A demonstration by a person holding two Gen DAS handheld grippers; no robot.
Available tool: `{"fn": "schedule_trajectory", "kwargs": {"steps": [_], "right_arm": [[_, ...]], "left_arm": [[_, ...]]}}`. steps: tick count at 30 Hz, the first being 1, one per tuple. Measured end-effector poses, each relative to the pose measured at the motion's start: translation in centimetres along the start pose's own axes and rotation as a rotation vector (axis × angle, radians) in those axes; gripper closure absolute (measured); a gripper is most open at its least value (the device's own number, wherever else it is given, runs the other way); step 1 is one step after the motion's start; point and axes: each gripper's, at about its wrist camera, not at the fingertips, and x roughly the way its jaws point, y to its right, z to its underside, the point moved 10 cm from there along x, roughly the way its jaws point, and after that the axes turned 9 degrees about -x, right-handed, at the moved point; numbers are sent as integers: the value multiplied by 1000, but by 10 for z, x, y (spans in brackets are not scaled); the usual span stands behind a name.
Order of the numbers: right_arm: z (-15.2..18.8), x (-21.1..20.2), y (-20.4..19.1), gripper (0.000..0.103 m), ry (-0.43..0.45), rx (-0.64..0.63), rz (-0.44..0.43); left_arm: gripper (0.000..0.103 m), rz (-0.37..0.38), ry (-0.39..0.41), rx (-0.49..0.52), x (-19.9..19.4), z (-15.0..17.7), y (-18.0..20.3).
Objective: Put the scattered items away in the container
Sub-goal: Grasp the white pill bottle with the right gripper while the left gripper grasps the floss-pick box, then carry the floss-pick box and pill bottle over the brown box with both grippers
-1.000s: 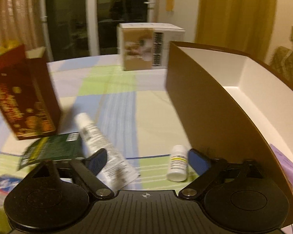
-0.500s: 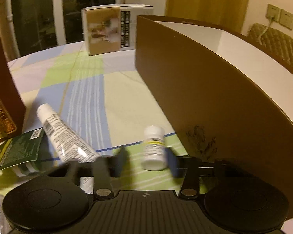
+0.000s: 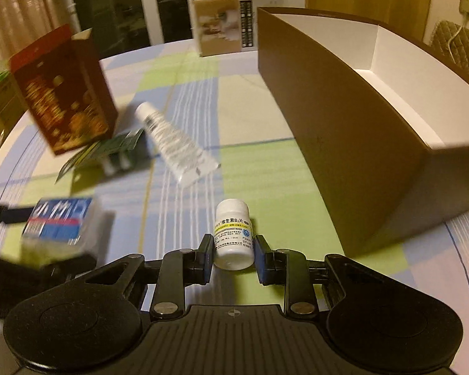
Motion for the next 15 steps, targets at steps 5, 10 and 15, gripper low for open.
{"fn": "schedule_trajectory", "kwargs": {"steps": [5,10,15], "right_arm": [[13,-4,1,74,-6,-14,-6],[13,-3,1,74,1,-13,-12],[13,-2,3,74,8,2,-18]], "left_arm": [[11,-12,-4,-6,3,1,2],[11,-15,5,-12,6,-3,3],[10,-14,14,-64,7,-8,2]]}}
